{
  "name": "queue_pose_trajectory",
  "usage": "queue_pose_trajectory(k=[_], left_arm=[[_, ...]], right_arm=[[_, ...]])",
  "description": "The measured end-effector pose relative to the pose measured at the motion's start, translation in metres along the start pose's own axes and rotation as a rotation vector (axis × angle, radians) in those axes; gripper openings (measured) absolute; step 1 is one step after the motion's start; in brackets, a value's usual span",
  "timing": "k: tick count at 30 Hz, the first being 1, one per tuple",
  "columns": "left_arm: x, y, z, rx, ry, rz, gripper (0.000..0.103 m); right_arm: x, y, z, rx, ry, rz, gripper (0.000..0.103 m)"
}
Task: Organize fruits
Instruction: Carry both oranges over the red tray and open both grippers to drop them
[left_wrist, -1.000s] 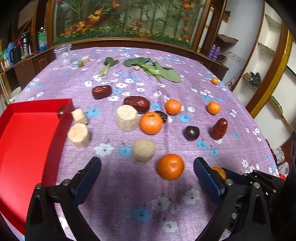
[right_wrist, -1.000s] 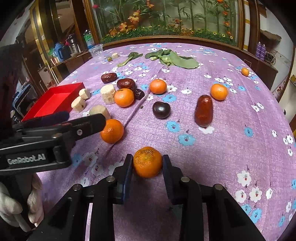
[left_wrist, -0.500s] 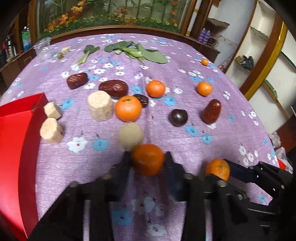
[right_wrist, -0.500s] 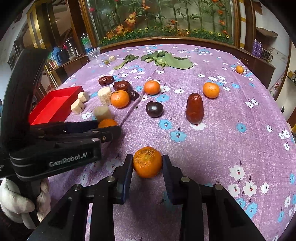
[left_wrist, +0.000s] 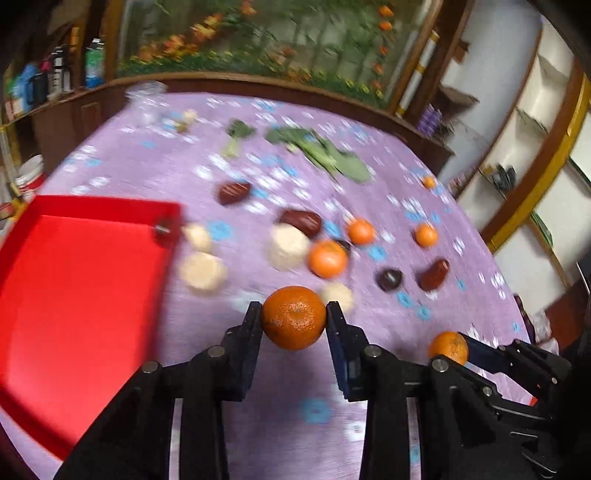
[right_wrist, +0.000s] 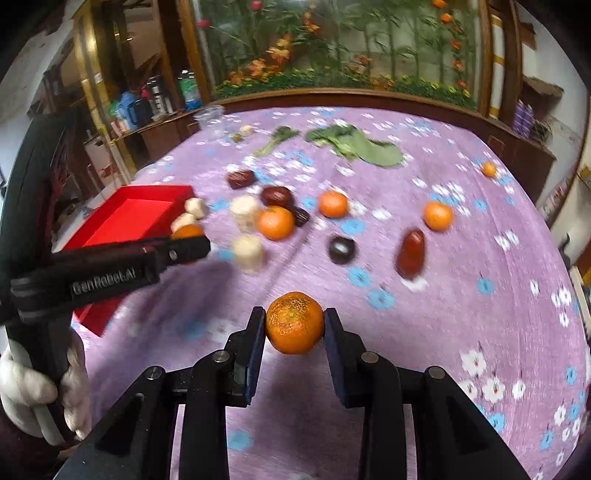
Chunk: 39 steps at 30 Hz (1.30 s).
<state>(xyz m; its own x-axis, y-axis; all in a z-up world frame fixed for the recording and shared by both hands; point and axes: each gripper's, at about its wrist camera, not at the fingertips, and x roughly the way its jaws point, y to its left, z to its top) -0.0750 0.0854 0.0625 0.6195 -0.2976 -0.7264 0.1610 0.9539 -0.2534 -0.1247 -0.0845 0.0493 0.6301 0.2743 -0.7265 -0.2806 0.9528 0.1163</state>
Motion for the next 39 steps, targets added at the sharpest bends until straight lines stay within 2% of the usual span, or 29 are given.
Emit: queue_pose_trajectory(k=[4,8,14,17,25,27,29,32,35,39], left_arm=[[-0.025,0.043,0.007,-0.075,-0.059,0.073,0.033],[-0.042,0.093,0.008,-0.153,-0.099,0.181,0.033],[-0.056,0.156,0.004,-0.262,-0.116,0.305,0.034],[-0.061,0.179,0.002,-0.298,-0.125,0.338,0.034],[-0.052,0.205,-0.007,-0.348,-0.091,0.349,0.035],[-0.05,0.206,-0.007,-0.35,-0.085,0.35,0.04],[-0.05,0.205,-0.007,-0.35,-0.091,0.345,0.057],[-0.052,0.203,-0.005,-0.347,-0.102,0.34,0.068],[-0.055,0.199,-0.003,-0.337,-0.106,0.338,0.076],[-0.061,0.19,0.0,-0.309,-0.116,0.385,0.076]], right_arm=[[0.004,0.033,0.02,-0.054,-0.004,0.079,0.034],[0.018,0.076,0.042,-0.106,0.004,0.186,0.034],[0.055,0.138,0.066,-0.166,0.041,0.306,0.034],[0.078,0.161,0.071,-0.175,0.08,0.355,0.034],[0.128,0.187,0.067,-0.173,0.175,0.38,0.035],[0.135,0.192,0.065,-0.181,0.182,0.371,0.035],[0.135,0.195,0.063,-0.193,0.179,0.368,0.036],[0.131,0.2,0.062,-0.215,0.163,0.364,0.036],[0.128,0.2,0.062,-0.22,0.149,0.363,0.036],[0.118,0.192,0.064,-0.182,0.121,0.374,0.037]])
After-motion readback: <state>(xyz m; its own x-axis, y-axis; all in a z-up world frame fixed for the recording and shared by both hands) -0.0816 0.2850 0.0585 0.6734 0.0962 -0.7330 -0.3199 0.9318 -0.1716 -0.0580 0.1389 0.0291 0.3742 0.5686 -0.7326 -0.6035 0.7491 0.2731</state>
